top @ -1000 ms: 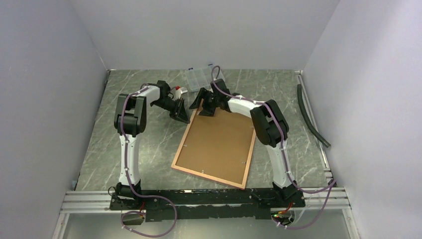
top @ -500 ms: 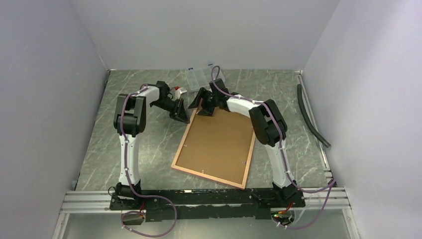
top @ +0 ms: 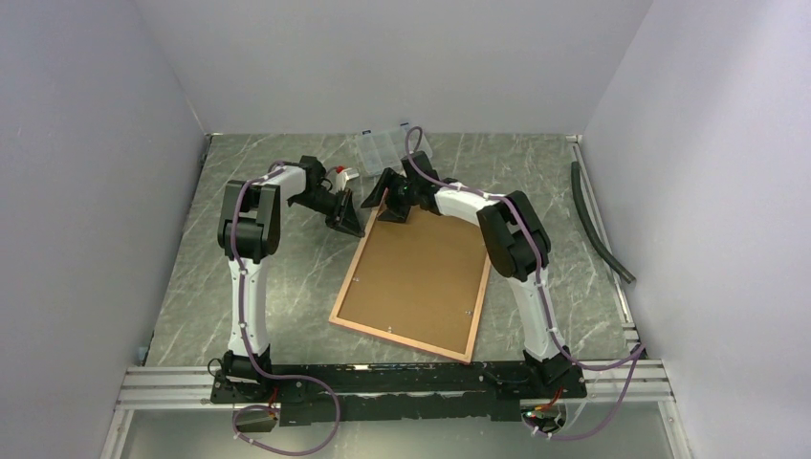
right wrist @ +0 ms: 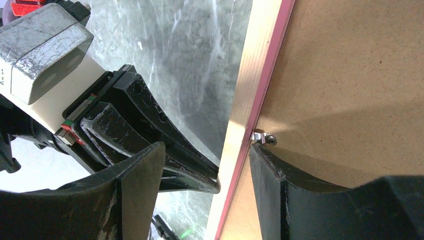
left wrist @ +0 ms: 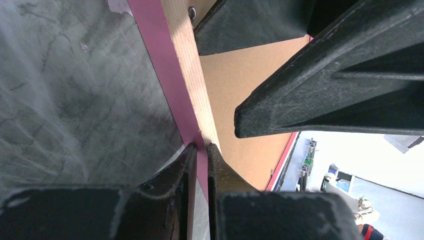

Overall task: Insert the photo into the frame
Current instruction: Install the photo frame at the center of the board.

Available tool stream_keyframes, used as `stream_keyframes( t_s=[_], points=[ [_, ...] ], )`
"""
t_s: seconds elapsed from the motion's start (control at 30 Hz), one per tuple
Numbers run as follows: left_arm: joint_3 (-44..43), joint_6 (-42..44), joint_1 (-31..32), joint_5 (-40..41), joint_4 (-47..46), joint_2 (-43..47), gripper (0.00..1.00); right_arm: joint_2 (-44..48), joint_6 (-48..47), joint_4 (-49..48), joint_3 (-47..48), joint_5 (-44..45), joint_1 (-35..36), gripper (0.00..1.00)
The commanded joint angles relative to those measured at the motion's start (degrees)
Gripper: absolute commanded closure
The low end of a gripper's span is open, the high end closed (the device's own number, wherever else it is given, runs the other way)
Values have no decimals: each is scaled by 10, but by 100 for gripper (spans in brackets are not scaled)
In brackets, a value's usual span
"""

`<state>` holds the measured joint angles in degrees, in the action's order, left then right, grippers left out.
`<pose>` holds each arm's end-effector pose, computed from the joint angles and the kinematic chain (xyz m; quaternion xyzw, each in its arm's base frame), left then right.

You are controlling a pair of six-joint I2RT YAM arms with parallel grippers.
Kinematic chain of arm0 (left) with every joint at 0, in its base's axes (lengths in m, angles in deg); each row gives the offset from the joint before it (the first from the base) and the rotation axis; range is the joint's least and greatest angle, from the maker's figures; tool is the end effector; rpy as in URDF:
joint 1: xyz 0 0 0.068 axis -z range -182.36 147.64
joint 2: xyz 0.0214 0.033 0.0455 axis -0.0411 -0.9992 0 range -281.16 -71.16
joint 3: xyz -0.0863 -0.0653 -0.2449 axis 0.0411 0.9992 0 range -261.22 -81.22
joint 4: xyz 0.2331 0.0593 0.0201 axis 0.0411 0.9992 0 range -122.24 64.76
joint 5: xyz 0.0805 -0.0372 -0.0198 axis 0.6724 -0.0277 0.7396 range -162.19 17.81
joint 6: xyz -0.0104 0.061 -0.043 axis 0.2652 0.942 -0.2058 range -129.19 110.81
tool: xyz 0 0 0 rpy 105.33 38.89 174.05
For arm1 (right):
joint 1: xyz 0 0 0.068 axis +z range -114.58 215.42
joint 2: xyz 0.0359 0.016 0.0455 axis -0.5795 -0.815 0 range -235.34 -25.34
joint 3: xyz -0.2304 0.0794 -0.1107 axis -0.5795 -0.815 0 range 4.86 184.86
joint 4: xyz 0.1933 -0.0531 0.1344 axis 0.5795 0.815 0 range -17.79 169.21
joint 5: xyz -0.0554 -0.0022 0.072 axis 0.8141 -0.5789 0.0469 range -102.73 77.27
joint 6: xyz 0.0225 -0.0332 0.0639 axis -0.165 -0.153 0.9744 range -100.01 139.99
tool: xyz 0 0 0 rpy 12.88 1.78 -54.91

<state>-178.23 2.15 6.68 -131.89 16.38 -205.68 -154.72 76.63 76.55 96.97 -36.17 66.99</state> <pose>0.4086 -0.1205 0.1038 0.1699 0.8502 -0.4967 0.0392 0.4104 0.2818 0.1379 0.1125 0.8899 0.4124 0.1592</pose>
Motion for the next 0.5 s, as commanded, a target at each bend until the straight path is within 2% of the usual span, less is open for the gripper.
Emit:
stream_keyframes(
  t_s=[0.0,0.2,0.27,0.33,0.47],
  points=[
    [15,24,12,38,2,6,85,-23,-3,-15,13,30,3,34],
    [16,26,12,47,7,11,86,-14,-11,-28,5,19,3,33],
    [16,33,12,50,16,16,85,8,-16,-33,-7,10,3,30],
    [11,49,12,56,37,23,83,40,-31,-22,-11,3,-1,25],
    [5,85,2,70,86,51,72,131,-80,33,-40,22,-29,6]
  ],
)
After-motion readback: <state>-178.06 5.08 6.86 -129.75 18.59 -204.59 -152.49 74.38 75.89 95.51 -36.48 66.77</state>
